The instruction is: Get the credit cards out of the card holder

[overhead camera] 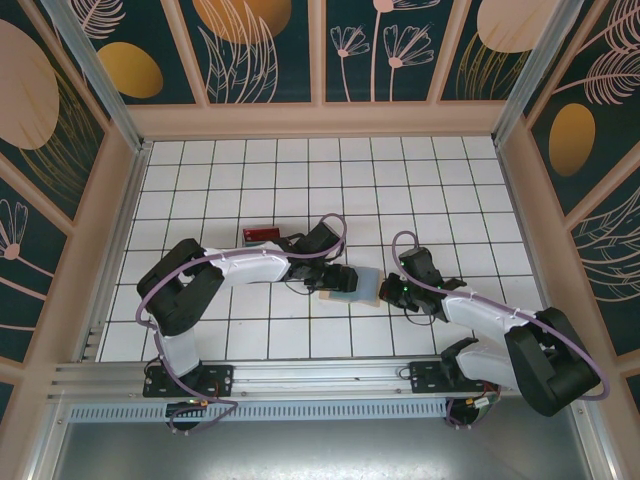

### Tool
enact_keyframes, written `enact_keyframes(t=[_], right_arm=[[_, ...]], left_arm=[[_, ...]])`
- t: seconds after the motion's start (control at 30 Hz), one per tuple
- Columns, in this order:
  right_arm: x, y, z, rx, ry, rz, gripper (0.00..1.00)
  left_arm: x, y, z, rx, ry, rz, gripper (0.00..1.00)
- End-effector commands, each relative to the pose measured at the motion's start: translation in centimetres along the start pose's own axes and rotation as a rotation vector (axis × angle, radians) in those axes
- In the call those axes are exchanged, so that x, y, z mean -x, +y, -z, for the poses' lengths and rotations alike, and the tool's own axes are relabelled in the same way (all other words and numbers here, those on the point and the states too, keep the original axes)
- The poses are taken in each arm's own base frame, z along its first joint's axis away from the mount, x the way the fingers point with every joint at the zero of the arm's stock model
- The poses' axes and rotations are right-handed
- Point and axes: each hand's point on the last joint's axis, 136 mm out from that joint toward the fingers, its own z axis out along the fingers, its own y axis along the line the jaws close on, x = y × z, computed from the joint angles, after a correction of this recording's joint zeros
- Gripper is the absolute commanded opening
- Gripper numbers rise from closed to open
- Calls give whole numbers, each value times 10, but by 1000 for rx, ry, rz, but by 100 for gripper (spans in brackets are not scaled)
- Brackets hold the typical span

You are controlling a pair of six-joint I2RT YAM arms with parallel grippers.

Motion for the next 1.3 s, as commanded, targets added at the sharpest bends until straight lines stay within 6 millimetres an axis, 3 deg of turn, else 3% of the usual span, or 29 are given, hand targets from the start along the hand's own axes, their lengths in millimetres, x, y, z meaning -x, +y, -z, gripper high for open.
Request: enact_keyframes(t=[0.0,0.5,0.8,1.0,1.13,1.27], right_arm=[[-14,-17,-10,-45,42,-26,0],[-15,-19,-9,-42,35,-37,0],[-16,-21,-7,-44,25,-43,0],[-14,-22,-5,-52,11,-44,0],[-9,-21,-1,-52,-18,-44,0],[-4,-18,4,-43,-43,-48,0]], left_arm=[[-3,-27,0,-82,21,-50,73],[14,-47,21,-111,-45,-68,75],[13,-51,20,-131,-33,-68,73],[20,-75,16,-203,-9,-104,69],[13,-90,8,-224,34,-144,66],[13,-85,11,-196,20,-144,62]])
